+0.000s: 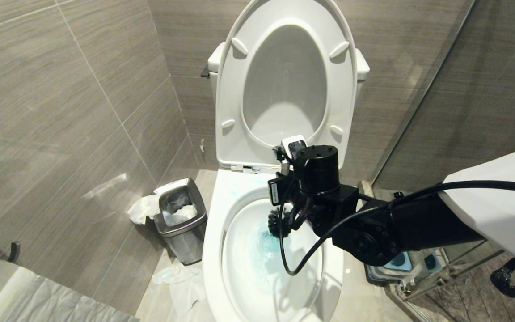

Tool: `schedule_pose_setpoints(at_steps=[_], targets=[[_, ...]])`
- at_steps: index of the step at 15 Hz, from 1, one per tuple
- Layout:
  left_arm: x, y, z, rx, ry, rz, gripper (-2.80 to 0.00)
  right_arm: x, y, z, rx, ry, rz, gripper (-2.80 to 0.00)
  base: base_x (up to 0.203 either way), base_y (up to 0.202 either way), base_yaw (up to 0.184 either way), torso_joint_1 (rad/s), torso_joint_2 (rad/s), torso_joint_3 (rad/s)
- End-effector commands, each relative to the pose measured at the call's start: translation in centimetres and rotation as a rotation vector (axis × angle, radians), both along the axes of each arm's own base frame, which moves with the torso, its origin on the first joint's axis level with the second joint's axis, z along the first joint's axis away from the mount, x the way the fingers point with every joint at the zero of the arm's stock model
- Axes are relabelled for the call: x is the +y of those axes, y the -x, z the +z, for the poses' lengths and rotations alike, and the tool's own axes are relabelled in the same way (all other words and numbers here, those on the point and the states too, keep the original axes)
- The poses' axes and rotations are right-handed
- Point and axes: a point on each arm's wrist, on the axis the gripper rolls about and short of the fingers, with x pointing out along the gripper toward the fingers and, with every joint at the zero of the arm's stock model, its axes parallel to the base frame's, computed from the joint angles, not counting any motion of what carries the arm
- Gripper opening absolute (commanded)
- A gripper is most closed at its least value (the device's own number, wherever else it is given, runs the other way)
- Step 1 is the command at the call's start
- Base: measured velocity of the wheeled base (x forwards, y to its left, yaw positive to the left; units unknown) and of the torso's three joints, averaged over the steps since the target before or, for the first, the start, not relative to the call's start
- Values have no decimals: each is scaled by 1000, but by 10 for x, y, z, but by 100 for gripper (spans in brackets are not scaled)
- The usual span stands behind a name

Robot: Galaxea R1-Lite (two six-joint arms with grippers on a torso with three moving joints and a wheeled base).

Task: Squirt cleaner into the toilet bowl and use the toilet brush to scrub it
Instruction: Scrub the toilet bowl

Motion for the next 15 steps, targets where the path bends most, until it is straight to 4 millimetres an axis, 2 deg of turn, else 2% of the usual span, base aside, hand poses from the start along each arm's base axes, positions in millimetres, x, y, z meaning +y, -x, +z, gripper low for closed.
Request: schedule_pose_setpoints(at_steps=[1,9,15], targets=[[0,0,0,1,0,0,-280,5,-5,-14,6,7,-2,-280,0,0,0,0,0,0],[0,0,0,1,0,-1,-280,28,-32,-75,41,37,-3,-280,0,0,0,0,0,0],[0,0,0,1,0,0,-280,35,-40,-99,60,62,-11,-280,0,0,0,0,0,0]])
